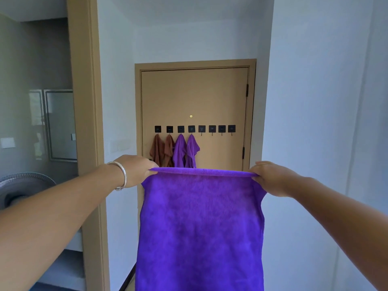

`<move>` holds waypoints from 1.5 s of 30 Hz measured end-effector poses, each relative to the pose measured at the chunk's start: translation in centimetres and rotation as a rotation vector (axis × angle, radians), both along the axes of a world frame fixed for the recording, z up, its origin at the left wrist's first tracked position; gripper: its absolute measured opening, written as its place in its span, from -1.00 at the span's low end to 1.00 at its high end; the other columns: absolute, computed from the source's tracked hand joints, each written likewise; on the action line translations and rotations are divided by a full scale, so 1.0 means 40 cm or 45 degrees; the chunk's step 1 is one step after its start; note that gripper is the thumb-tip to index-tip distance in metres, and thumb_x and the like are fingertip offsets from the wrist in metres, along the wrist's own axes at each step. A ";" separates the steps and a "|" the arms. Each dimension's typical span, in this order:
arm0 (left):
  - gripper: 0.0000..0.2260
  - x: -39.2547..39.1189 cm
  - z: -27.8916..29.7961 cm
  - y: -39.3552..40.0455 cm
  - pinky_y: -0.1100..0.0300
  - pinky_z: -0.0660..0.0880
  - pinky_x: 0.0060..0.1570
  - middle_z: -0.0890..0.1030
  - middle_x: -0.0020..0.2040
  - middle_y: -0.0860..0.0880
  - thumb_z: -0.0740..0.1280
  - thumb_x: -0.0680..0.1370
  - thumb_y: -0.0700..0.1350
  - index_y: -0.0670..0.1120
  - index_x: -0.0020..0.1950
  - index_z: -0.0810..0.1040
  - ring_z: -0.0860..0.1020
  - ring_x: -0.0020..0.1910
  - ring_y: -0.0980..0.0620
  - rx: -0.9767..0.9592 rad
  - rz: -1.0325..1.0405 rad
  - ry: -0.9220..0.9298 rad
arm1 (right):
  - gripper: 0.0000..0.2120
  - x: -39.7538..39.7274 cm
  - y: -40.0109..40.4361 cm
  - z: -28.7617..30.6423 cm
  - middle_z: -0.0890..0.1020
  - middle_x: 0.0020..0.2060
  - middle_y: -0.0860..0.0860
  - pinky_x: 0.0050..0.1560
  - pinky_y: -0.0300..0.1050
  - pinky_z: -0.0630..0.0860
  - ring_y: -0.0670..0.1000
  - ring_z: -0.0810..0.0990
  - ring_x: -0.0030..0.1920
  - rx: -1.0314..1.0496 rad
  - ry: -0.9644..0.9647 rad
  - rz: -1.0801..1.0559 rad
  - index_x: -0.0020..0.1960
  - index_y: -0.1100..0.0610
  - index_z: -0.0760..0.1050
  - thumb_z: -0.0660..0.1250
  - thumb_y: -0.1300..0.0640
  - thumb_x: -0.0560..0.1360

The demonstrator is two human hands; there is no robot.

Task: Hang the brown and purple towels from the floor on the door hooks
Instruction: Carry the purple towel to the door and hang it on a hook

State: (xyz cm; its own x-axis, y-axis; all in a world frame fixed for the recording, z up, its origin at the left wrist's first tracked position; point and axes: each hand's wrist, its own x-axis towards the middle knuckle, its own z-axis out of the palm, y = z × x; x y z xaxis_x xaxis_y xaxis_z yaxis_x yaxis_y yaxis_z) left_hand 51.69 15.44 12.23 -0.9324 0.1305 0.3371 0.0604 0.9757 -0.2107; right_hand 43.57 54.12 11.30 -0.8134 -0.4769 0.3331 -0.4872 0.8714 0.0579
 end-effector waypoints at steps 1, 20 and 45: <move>-0.73 -0.032 0.000 -0.013 0.20 0.38 -0.29 0.53 -0.26 0.13 0.06 0.65 0.07 0.16 -0.14 0.49 0.49 -0.25 0.12 0.000 -0.010 0.003 | -0.71 -0.026 -0.014 0.000 0.50 -0.06 -0.03 0.04 -0.07 0.51 0.00 0.51 0.01 0.006 -0.002 -0.009 0.00 0.06 0.54 0.05 0.07 0.65; -0.71 -0.593 0.004 -0.275 0.18 0.43 -0.16 0.62 -0.08 -0.02 0.05 0.67 0.02 0.00 0.03 0.56 0.57 -0.10 -0.03 0.063 -0.098 -0.104 | -0.72 -0.543 -0.314 0.021 0.50 -0.08 -0.01 -0.06 -0.16 0.51 -0.02 0.51 -0.07 0.001 -0.044 -0.174 -0.01 0.07 0.55 0.07 0.08 0.65; -0.77 -1.373 -0.006 -0.273 0.14 0.53 -0.07 0.59 -0.14 0.09 0.08 0.66 0.06 0.10 -0.05 0.49 0.54 -0.16 0.11 -0.027 -0.039 -0.078 | -0.72 -1.365 -0.296 -0.002 0.53 -0.20 -0.08 -0.21 -0.23 0.44 -0.08 0.51 -0.18 -0.073 -0.044 -0.096 -0.19 -0.02 0.49 0.10 0.11 0.63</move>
